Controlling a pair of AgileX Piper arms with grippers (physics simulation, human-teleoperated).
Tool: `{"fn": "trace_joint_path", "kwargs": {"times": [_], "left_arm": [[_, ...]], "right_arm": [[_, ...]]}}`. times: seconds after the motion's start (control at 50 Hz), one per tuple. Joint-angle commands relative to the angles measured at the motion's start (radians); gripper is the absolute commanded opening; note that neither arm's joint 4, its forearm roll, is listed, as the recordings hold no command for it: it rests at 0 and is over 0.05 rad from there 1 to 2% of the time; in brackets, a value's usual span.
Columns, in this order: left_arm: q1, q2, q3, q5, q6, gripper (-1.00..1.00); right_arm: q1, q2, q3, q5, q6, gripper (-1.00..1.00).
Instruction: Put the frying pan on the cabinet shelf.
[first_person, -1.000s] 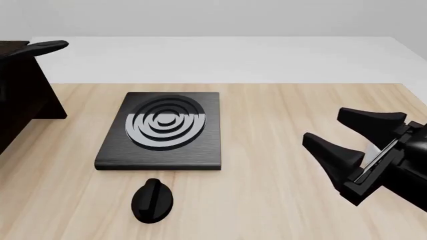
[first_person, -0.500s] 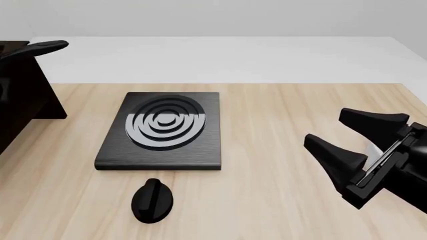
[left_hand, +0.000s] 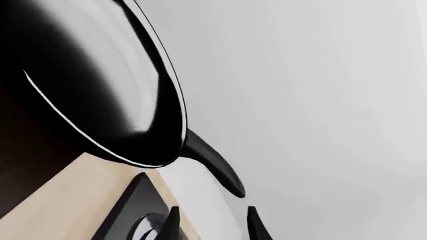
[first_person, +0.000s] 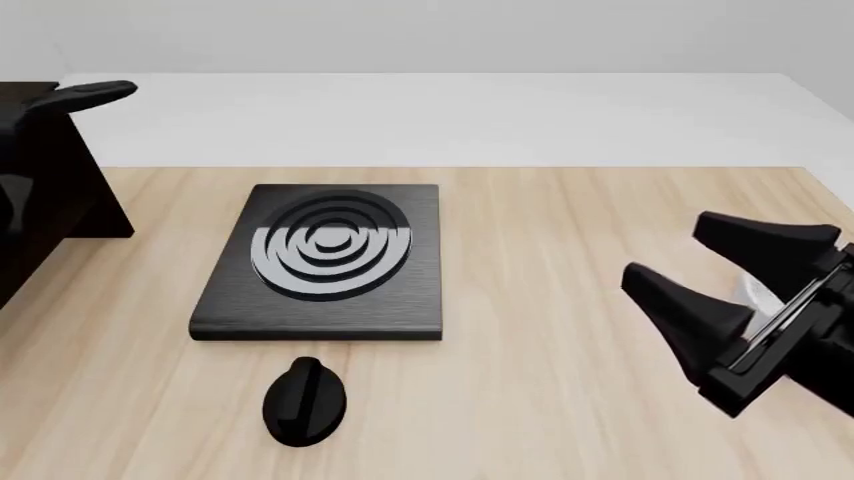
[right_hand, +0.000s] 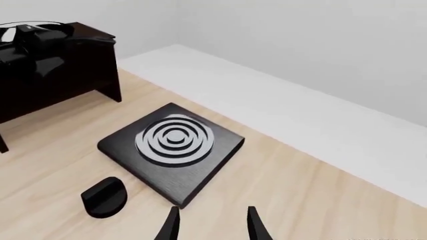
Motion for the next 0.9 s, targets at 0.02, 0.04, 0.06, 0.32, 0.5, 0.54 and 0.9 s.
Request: {"fn": "trace_joint_path", "kwargs": {"times": [0.02, 0.04, 0.06, 0.32, 0.5, 0.54, 0.9], "left_arm": [[-0.058, -0.147, 0.019, 0.117, 0.061, 1.00], [-0.061, -0.162, 0.020, 0.130, 0.063, 1.00], [-0.063, -0.173, 0.020, 0.140, 0.067, 1.00], [-0.111, -0.428, 0.037, 0.394, 0.247, 1.00], [-0.110, -0.544, -0.067, 0.591, 0.535, 1.00], [-0.131, -0.566, -0.054, 0.609, 0.517, 1.00], [-0.083, -0.705, -0.016, 0.736, 1.032, 1.00]], "right_arm": [[-0.014, -0.021, -0.012, 0.027, 0.005, 1.00], [-0.015, -0.023, -0.012, 0.028, 0.004, 1.00], [-0.016, -0.021, -0.013, 0.029, 0.006, 1.00], [-0.052, -0.077, -0.032, 0.081, 0.012, 1.00], [-0.097, -0.105, -0.057, 0.133, 0.015, 1.00], [-0.102, -0.111, -0.063, 0.143, 0.019, 1.00], [-0.170, -0.172, -0.083, 0.194, 0.029, 1.00]]}}
